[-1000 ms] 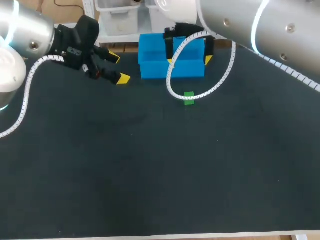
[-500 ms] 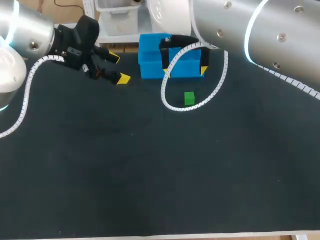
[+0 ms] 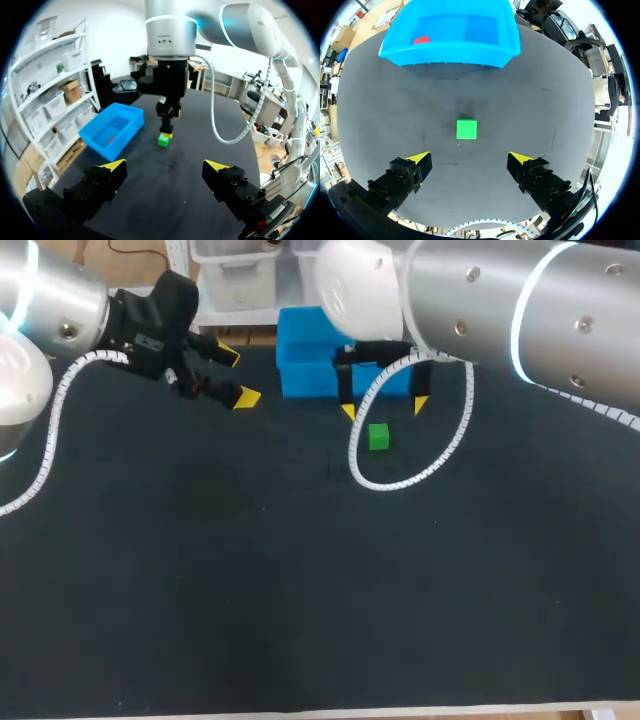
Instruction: Use the left arm to pick the red cube and place it into the blue plastic box first, then use the right arm to grasp the green cube and put it into the same blue plastic box after the first action is fully finished.
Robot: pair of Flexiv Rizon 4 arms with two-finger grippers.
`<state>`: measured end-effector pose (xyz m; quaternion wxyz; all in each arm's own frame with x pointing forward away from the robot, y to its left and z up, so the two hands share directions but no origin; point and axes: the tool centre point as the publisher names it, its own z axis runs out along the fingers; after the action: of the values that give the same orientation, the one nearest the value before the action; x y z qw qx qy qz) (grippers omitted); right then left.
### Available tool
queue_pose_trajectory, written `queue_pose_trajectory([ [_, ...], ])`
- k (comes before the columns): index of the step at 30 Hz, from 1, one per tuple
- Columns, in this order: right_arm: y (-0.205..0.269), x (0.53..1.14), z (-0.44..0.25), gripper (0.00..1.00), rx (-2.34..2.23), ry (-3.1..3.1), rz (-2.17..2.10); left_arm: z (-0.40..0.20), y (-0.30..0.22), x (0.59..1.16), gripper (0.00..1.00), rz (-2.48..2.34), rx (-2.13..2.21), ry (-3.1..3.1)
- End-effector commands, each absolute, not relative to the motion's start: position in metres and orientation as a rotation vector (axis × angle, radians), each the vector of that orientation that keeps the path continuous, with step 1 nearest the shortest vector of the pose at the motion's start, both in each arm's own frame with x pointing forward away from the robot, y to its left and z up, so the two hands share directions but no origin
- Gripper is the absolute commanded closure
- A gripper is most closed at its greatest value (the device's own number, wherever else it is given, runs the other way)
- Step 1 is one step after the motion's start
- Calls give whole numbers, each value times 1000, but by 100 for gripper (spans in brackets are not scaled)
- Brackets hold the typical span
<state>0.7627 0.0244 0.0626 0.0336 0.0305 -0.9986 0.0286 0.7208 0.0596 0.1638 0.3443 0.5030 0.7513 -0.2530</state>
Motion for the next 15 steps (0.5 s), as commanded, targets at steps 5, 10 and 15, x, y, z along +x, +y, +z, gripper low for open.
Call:
queue_pose_trajectory([
  [5,16,759,57,0,101,-3155,82,162,61,721,0,-660,1306,1943],
  [10,16,762,53,0,109,-3174,98,162,61,721,0,-660,1306,1943],
  [15,16,764,46,0,96,-3178,104,162,61,721,0,-660,1306,1943],
])
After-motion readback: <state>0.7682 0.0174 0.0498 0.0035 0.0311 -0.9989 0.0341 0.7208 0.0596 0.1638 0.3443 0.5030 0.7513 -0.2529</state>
